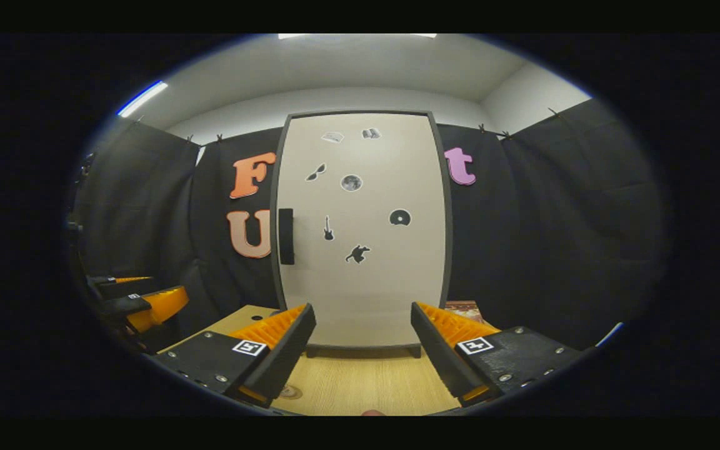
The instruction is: Open the cabinet door with the right hand, grasp the bottle in the cabinet with the left hand and place it on the coaster, then close the cabinet door with the right hand.
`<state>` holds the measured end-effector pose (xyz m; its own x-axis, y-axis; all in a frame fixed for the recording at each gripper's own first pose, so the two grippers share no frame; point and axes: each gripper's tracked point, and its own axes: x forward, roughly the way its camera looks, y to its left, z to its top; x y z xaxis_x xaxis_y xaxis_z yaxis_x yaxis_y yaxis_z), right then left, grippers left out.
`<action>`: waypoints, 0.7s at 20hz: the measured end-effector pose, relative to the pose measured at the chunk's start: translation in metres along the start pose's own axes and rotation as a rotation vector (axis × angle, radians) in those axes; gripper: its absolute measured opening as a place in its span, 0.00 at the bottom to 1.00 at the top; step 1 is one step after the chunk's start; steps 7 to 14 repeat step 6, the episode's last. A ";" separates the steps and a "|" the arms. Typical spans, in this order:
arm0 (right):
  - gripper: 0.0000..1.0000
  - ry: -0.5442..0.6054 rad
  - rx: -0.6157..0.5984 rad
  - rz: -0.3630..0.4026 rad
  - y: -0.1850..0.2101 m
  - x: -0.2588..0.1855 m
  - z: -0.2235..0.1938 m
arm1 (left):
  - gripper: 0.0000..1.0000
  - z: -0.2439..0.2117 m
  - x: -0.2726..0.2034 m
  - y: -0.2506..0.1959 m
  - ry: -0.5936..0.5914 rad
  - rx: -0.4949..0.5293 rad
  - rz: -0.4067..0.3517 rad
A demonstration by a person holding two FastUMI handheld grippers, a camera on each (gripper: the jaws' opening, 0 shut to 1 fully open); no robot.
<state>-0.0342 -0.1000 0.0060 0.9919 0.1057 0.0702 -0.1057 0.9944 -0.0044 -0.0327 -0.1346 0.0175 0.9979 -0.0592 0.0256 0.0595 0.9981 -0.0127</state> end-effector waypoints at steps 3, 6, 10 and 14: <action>0.95 0.004 0.022 0.003 -0.002 -0.003 -0.004 | 0.97 0.005 -0.008 -0.006 -0.022 0.011 0.005; 0.95 -0.003 0.024 0.019 0.000 -0.007 0.000 | 0.97 0.005 -0.013 -0.010 -0.016 -0.002 0.005; 0.95 -0.003 0.024 0.019 0.000 -0.007 0.000 | 0.97 0.005 -0.013 -0.010 -0.016 -0.002 0.005; 0.95 -0.003 0.024 0.019 0.000 -0.007 0.000 | 0.97 0.005 -0.013 -0.010 -0.016 -0.002 0.005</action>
